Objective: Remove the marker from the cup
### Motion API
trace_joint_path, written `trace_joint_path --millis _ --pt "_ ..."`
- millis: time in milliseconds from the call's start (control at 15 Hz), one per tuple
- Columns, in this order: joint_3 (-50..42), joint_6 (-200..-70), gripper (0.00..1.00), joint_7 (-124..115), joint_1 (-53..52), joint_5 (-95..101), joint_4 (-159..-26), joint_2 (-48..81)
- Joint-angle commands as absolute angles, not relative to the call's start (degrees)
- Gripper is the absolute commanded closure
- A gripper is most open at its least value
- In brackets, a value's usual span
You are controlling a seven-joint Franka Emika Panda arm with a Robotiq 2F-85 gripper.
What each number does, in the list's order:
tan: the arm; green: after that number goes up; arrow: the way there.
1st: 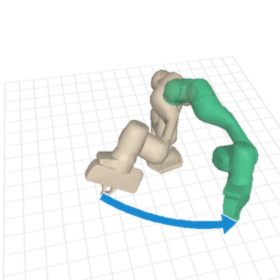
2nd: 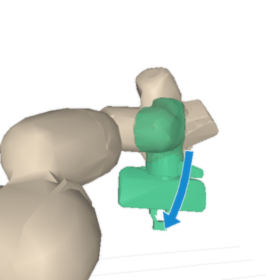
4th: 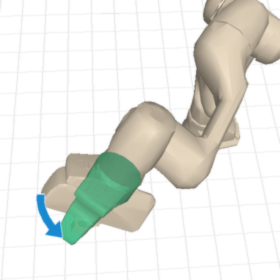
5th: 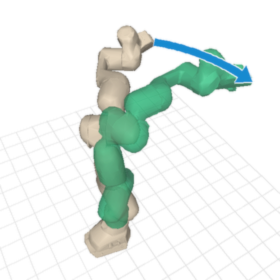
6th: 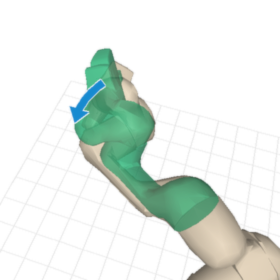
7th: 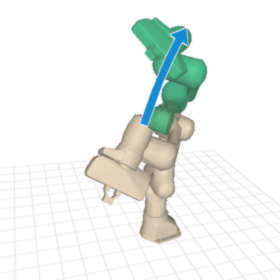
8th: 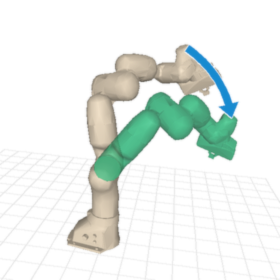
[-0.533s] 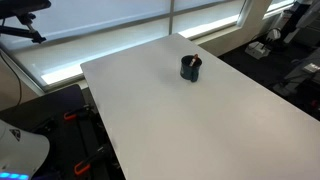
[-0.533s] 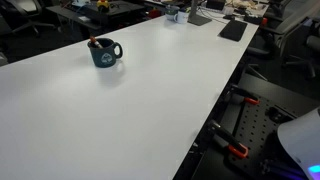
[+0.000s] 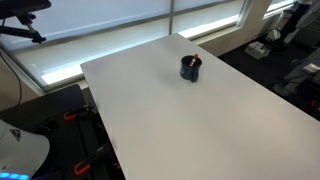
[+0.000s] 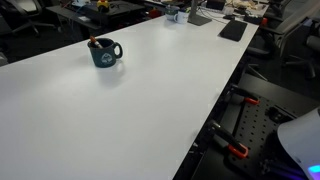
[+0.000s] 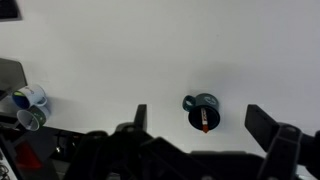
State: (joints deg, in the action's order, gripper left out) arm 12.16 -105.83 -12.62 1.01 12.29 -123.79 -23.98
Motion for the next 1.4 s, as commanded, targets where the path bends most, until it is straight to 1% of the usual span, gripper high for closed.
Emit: trace_joint_path --millis 0,267,667,1133,1333 --pt "11.12 -106.86 0.0 -14.11 -0.17 13.25 -123.24 -21.95" --pt "10.98 -115.54 0.0 -15.59 0.31 14.89 -121.84 -15.95" --pt "9.34 -126.98 0.0 -18.94 0.38 18.5 -118.16 -2.09" --pt "3.9 -135.32 0.0 -20.15 -1.73 20.22 -111.29 14.48" --pt "0.85 -139.11 0.0 -22.08 -3.81 21.42 -108.58 18.97"
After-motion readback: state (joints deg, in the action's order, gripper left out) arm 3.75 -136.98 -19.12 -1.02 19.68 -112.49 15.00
